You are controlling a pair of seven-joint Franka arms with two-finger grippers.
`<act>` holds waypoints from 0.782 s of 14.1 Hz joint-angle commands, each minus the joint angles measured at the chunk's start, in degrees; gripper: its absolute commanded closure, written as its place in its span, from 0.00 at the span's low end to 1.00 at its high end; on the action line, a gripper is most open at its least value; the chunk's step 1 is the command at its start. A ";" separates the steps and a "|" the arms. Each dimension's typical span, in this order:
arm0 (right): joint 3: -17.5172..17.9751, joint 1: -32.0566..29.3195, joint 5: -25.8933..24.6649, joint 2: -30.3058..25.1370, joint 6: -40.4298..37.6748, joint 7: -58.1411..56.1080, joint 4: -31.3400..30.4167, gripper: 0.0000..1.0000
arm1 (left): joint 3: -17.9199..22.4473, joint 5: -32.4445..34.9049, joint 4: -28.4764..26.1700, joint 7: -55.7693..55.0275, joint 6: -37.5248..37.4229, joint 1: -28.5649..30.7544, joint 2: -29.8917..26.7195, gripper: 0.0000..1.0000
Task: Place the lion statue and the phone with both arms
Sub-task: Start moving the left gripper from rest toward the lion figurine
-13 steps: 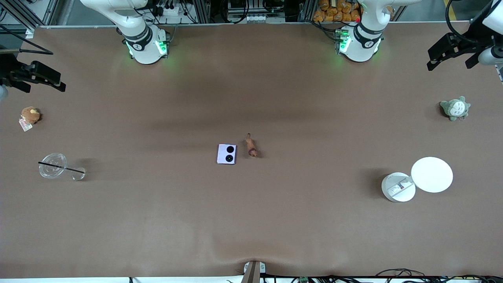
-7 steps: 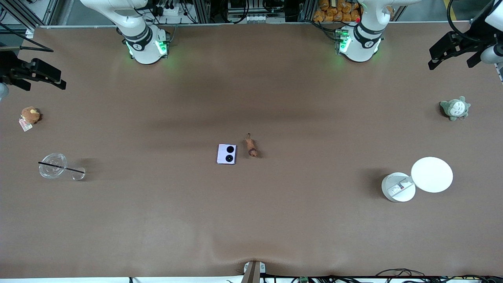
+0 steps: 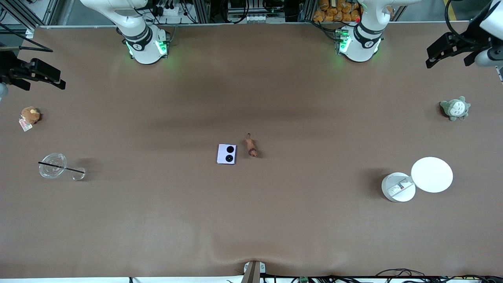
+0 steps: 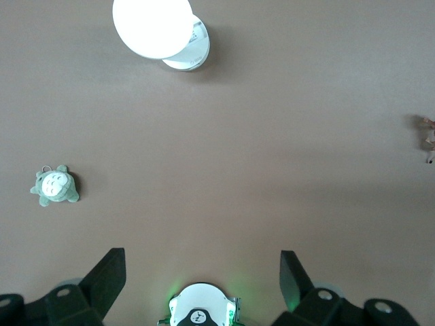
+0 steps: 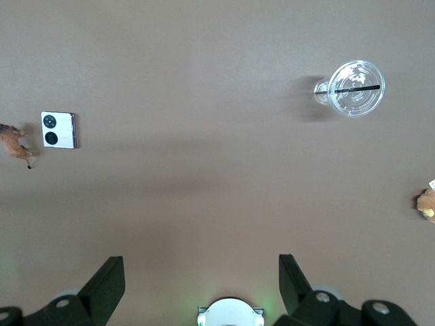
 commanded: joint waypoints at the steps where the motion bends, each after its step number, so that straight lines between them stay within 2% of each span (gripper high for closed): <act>1: 0.27 -0.52 -0.19 0.40 -0.78 -0.34 1.05 0.00 | -0.52 -0.65 1.05 0.10 -1.15 -0.34 1.12 0.00; 4: 0.36 -0.26 -0.10 0.49 -0.43 -0.43 1.05 0.00 | -2.89 -0.65 1.58 -1.13 -0.19 -3.50 4.54 0.00; 8: 0.36 -0.70 -0.10 0.49 -0.52 -0.52 0.88 0.00 | -10.71 -0.73 1.58 -8.76 6.65 -3.85 10.08 0.00; 11: 0.36 -0.70 -0.10 0.49 -0.95 -0.52 0.70 0.00 | -16.07 -0.38 1.58 -13.25 12.01 -4.38 17.71 0.00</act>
